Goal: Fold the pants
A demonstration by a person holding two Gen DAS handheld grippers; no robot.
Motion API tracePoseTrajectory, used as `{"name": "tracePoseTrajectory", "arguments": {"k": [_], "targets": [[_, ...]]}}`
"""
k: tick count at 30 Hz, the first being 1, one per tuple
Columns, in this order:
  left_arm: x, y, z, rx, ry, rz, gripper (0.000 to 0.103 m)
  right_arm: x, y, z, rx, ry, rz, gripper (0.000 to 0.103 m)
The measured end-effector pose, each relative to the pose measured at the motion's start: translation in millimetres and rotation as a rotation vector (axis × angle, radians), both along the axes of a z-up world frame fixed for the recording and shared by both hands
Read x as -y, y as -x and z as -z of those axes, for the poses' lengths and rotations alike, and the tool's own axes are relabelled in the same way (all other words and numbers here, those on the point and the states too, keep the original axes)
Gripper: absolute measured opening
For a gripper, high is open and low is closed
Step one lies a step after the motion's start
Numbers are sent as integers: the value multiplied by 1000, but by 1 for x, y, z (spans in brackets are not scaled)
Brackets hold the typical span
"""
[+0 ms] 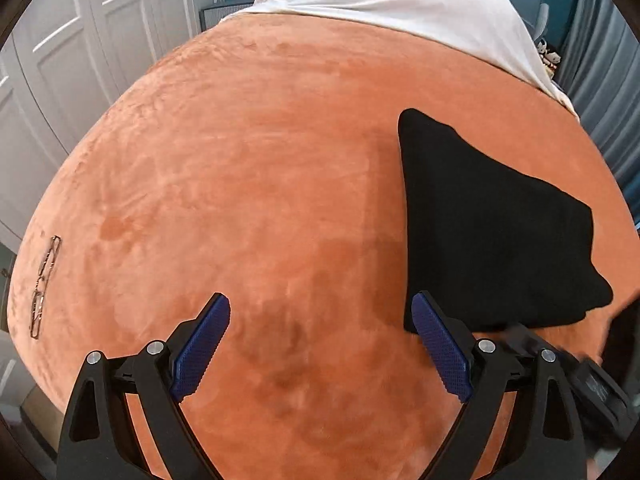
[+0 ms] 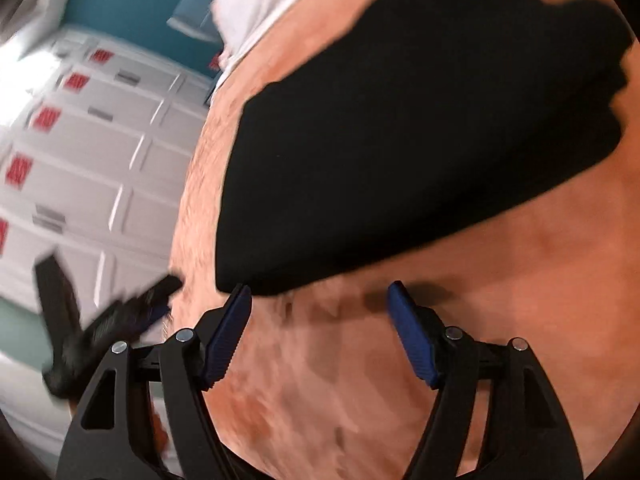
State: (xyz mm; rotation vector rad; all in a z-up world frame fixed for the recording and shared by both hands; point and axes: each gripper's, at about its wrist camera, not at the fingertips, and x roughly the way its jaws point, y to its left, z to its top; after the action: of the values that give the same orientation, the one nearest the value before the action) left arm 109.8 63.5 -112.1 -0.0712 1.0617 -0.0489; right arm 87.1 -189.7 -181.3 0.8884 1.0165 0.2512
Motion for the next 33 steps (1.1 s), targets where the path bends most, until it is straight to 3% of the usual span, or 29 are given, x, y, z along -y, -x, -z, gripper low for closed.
{"name": "tracePoseTrajectory", "arguments": {"k": [5, 8, 9, 10, 11, 12, 14, 16, 18, 19, 21, 23, 24, 25, 27, 29, 33], "targets": [[-8, 3, -5, -1, 50, -25, 90, -29, -29, 1, 40, -42, 48, 88], [-10, -1, -8, -2, 69, -45, 90, -37, -41, 8, 56, -21, 118, 86], [-9, 0, -9, 1, 69, -51, 90, -37, -44, 8, 58, -25, 126, 69], [-10, 1, -12, 5, 71, -52, 90, -36, -44, 10, 43, -76, 122, 42], [-11, 0, -16, 16, 75, -50, 90, -35, -37, 9, 31, -122, 129, 32], [-12, 2, -18, 26, 78, -47, 90, -41, -30, 1, 39, -105, 115, 27], [-10, 1, -22, 44, 72, -42, 90, -50, -13, -13, 50, -88, 74, 8], [-7, 0, -20, 49, 56, -37, 90, -79, -2, -16, 59, -121, -35, 3], [-1, -4, -14, 20, 13, -39, 90, -107, -9, -10, 54, -14, -144, 3], [1, -5, -14, 12, 2, -35, 90, -109, -9, -7, 40, 38, -151, 5], [1, -4, -18, 36, -13, -41, 91, -87, 1, -8, 38, -7, -110, 12], [-2, -6, -15, 53, -12, -51, 92, -38, 22, -19, 53, 23, 10, 43], [-1, -11, -7, 36, 15, -48, 92, -18, 32, -24, 65, 49, 79, 74], [2, -17, 2, 0, 50, -41, 92, 12, 46, -30, 85, 83, 182, 87], [11, -26, 20, -67, 155, -18, 92, 53, 57, -31, 109, 100, 281, 87], [24, -30, 29, -77, 209, -12, 92, 86, 56, -21, 66, 123, 344, 88], [61, -48, 56, -165, 193, 66, 92, 113, 36, -3, 61, 48, 412, 88]]}}
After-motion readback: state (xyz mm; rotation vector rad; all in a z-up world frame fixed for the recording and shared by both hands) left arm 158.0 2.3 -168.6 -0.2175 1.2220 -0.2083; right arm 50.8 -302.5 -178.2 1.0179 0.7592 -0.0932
